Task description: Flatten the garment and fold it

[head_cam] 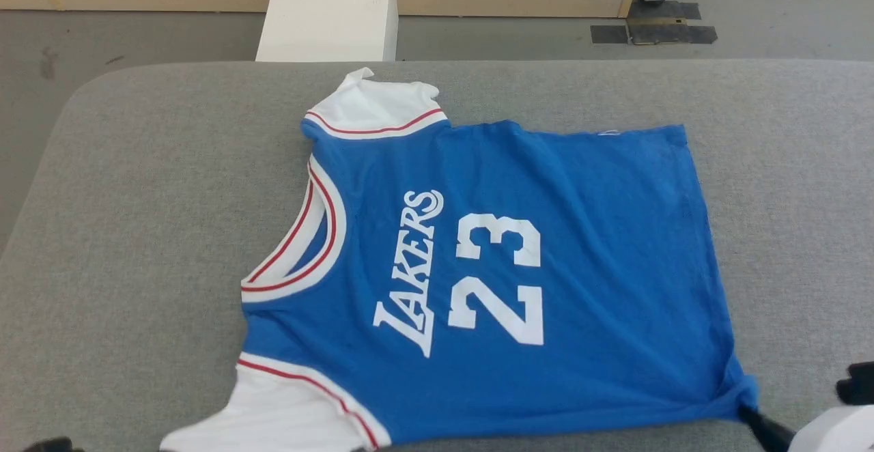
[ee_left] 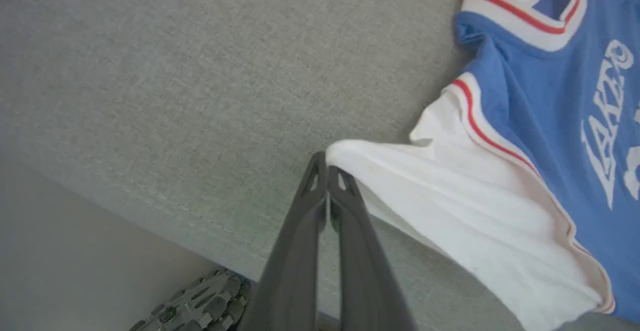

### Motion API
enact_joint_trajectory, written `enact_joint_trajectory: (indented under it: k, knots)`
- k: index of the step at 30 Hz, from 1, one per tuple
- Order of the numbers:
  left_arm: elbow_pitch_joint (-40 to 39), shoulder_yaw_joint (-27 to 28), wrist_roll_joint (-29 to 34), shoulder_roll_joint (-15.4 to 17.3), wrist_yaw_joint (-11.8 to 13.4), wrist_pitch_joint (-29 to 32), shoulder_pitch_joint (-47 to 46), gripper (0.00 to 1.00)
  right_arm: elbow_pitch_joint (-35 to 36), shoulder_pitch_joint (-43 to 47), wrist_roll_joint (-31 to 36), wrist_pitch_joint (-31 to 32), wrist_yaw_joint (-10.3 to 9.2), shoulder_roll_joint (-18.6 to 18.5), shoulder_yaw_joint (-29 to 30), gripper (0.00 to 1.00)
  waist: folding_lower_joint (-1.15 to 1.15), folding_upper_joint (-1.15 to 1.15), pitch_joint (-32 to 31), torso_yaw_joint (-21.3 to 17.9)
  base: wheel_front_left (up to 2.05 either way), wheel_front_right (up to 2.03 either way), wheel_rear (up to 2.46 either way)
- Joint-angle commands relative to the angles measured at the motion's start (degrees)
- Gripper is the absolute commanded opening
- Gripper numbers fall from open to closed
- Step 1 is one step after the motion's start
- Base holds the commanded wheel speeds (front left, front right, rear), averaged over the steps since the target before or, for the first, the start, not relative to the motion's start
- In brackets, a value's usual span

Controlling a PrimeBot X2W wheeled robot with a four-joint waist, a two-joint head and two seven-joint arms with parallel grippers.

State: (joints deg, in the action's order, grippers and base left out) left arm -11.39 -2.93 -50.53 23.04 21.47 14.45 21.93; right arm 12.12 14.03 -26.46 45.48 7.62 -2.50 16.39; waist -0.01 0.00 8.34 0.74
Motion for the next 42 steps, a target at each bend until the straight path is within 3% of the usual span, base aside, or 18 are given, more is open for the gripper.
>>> enact_joint_trajectory:
  k: [1, 5, 10, 18, 33, 34, 35, 36, 37, 42]
  knots:
    - [-1.8, 1.1, -0.3, 0.5, 0.1, -0.8, -0.6, 0.0, 1.1, -0.8, -0.1, -1.0, -0.13, -0.4, 1.5, 0.0, 0.01, 0.0, 0.3, -0.2, 0.0, 0.0, 0.0]
    - [-6.0, 0.5, 0.9, 1.4, -2.0, -2.3, -5.3, 0.0, 2.5, -3.9, -0.2, -3.5, -0.13, -0.4, 1.5, 0.0, 0.01, 0.0, 1.0, -0.2, 0.0, 0.0, 0.0]
    - [-4.5, -2.1, 4.0, 3.1, -4.7, -3.0, -15.3, 0.0, 2.4, -9.1, 2.5, -4.1, -0.13, -0.4, 0.2, 0.0, 0.01, 0.0, 3.2, -0.8, 0.0, 0.0, 0.0]
    - [4.6, -5.7, 6.4, 3.5, -8.8, -3.1, -29.9, 0.0, -1.9, -18.6, 6.6, -1.2, -0.13, -0.4, -2.0, 0.0, 0.01, 0.0, 7.9, -2.1, 0.0, 0.0, 0.0]
    - [26.5, -10.2, 7.3, -0.1, -16.5, -6.7, -47.6, 0.0, -12.2, -29.4, 12.0, 2.6, -0.13, -0.4, -5.7, 0.0, 0.01, 0.0, 14.9, -1.8, 0.0, 0.0, 0.0]
    - [27.5, -10.4, 7.1, -0.3, -17.0, -6.9, -48.0, 0.0, -12.5, -29.6, 12.0, 2.7, -0.13, -0.4, -5.8, 0.06, 0.01, 0.0, 14.9, -1.8, 0.0, 0.0, 0.0]
    - [28.6, -10.6, 6.9, -0.5, -17.6, -6.9, -48.5, 0.15, -12.9, -29.9, 11.8, 2.7, -0.13, -0.4, -5.8, 0.41, 0.01, 0.0, 14.8, -1.8, 0.0, 0.0, 0.0]
    - [29.3, -10.7, 6.8, -0.7, -18.1, -7.3, -48.9, 0.81, -13.1, -30.0, 11.7, 2.5, -0.13, -0.4, -5.7, 1.0, 0.01, 0.0, 14.6, -1.7, 0.0, 0.0, 0.0]
    - [30.1, -10.6, 6.9, -0.8, -18.5, -8.0, -49.4, 1.0, -13.3, -30.1, 11.5, 1.9, -0.13, -0.4, -5.6, 1.0, 0.01, 0.0, 14.2, -1.7, 0.0, 0.0, 0.0]
    - [30.2, -9.6, 7.4, -0.6, -19.7, -12.3, -51.0, 1.0, -12.6, -30.0, 9.5, -1.9, -0.13, -0.4, -3.4, 1.0, 0.01, 0.0, 11.9, -1.3, 0.0, 0.0, 0.0]
